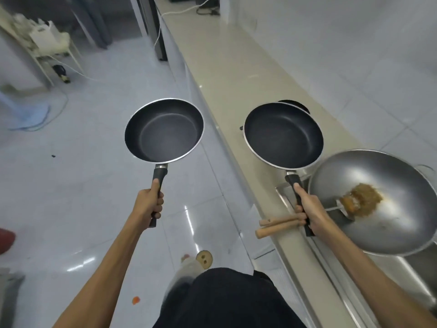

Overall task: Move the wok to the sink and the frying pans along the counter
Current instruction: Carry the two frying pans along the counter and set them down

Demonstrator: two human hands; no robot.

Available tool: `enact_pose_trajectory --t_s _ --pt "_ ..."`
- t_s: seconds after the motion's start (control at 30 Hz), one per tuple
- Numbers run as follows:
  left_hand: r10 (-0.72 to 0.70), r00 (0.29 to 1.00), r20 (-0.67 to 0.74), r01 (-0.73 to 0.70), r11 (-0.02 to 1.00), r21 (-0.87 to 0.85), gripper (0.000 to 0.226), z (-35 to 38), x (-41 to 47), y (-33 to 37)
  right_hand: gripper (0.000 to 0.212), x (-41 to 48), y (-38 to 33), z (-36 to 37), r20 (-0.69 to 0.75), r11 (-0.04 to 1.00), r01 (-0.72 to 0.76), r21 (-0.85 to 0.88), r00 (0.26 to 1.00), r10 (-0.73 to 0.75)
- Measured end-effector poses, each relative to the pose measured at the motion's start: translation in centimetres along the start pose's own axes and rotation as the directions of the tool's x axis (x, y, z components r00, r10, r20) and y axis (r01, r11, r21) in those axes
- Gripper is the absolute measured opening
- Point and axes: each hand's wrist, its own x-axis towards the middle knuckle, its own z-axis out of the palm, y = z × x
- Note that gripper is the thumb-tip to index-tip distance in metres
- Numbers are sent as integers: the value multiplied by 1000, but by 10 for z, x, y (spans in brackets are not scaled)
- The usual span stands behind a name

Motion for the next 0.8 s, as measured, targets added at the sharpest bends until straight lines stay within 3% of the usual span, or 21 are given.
enact_pose_trajectory --t_s 0.3,0.57,0.8 --pt "3 996 90 -8 998 58 50 -24 189 95 48 105 -105 126 -66 999 -15 45 998 18" --pt "5 985 173 -41 977 210 48 -73 344 210 51 165 -192 254 -129 980 -62 191 988 87" --pt "30 965 259 -94 966 241 50 -43 467 297 44 233 -246 309 -205 971 -75 228 971 123"
